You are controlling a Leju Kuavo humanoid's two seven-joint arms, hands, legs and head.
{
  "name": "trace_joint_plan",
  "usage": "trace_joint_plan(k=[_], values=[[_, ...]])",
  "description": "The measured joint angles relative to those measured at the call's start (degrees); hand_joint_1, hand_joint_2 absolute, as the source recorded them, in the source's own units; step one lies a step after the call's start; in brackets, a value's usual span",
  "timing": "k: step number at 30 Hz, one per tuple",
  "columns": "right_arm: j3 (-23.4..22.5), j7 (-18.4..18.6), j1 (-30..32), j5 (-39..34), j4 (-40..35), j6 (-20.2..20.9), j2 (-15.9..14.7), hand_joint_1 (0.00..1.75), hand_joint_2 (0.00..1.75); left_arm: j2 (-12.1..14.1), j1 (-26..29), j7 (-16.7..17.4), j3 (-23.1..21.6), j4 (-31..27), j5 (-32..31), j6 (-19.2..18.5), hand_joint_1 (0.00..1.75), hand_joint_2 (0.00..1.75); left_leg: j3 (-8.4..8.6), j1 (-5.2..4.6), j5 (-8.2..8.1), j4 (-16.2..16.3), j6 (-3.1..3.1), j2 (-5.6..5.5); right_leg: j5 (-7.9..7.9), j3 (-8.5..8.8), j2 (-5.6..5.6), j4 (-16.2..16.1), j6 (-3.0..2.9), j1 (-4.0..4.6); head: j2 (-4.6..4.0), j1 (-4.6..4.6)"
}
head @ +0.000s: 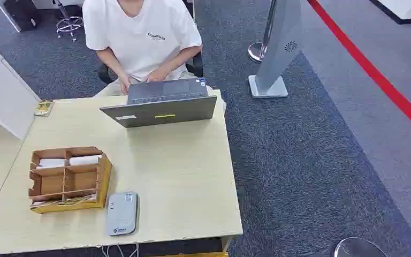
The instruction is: Pass the card to the sensor for recognition and then transmit it.
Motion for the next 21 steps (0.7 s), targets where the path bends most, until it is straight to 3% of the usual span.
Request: trace_joint_plan(k=[8,11,14,21], values=[[-0.1,0.0,0.0,0.0,0.0,0.0,0.0,0.0,1.75,-1.0,0.0,-0.4,0.1,-2.7,0.2,0.2,0.0,1.75,0.0,0.0,0.0,0.0,0.0,0.0,0.0,0.0,0.0,0.0,0.0,0.0,-0.02,0.0],[-0.2,0.2,0.0,-0.4,0.0,-0.3,0.0,0.0,1.75,-2.4,0.3,-1.9,0.1,-6.9,1.2,0.0,0.0,1.75,0.01,0.0,0.0,0.0,0.0,0.0,0.0,0.0,0.0,0.0,0.0,0.0,-0.02,-0.02],[-0.3,0.5,0.0,-0.4,0.0,-0.5,0.0,0.0,1.75,-3.6,1.0,-4.3,-1.2,-14.1,4.7,1.3,0.0,1.75,0.03,0.01,0.0,0.0,0.0,0.01,0.0,-0.01,0.01,0.0,0.0,0.01,-0.02,0.0],[-0.3,0.5,0.0,0.6,0.0,-1.0,0.0,0.0,1.75,-3.6,3.3,-14.4,-13.8,-36.6,5.8,11.3,0.0,1.75,0.01,0.05,0.06,0.0,-0.07,-0.15,0.0,0.03,-0.13,0.0,0.0,0.04,-0.02,-0.04]])
